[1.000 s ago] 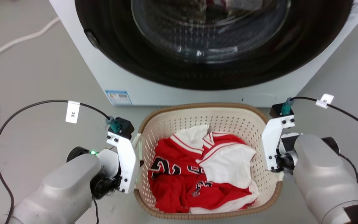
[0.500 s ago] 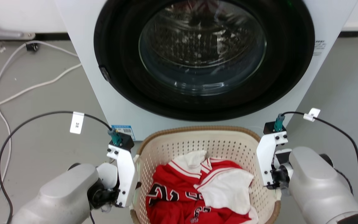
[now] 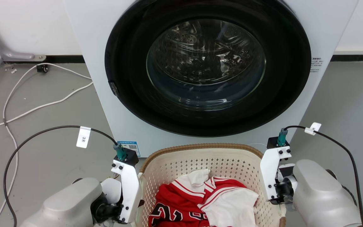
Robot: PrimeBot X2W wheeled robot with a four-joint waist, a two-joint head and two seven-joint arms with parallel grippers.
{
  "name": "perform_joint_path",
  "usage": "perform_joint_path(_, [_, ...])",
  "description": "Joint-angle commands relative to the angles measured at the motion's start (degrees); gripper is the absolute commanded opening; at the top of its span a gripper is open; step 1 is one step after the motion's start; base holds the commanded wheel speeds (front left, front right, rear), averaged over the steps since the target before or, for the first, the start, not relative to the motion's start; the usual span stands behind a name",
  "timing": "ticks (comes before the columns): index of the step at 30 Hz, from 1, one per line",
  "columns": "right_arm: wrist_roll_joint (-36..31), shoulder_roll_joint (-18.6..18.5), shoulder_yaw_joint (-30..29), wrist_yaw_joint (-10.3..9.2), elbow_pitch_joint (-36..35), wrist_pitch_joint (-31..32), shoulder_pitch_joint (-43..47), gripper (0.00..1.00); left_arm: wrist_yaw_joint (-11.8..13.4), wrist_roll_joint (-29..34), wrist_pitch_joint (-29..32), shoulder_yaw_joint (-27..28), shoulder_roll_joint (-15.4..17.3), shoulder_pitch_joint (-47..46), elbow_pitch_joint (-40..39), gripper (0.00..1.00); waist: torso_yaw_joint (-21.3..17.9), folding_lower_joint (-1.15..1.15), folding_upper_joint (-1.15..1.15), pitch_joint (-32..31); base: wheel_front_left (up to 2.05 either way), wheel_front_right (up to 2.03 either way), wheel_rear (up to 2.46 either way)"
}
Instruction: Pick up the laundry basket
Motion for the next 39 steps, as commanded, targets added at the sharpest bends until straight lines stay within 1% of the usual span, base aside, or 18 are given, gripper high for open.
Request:
perform_joint_path(1, [-0.2,0.1,0.4,0.08,-0.4,-0.3,0.3,0.00,-1.2,0.3,0.0,0.1,-1.3,0.4,-1.3,0.00,0.1,0.01,0.00,-0.1,0.00,0.00,0.00])
perform_joint_path(39, [2.8,-0.1,2.7,0.11,1.0,-0.1,-1.4,0.00,-1.2,0.0,0.1,0.1,-1.6,-0.4,-0.7,0.00,-0.4,0.01,0.00,-0.3,0.00,0.00,0.00])
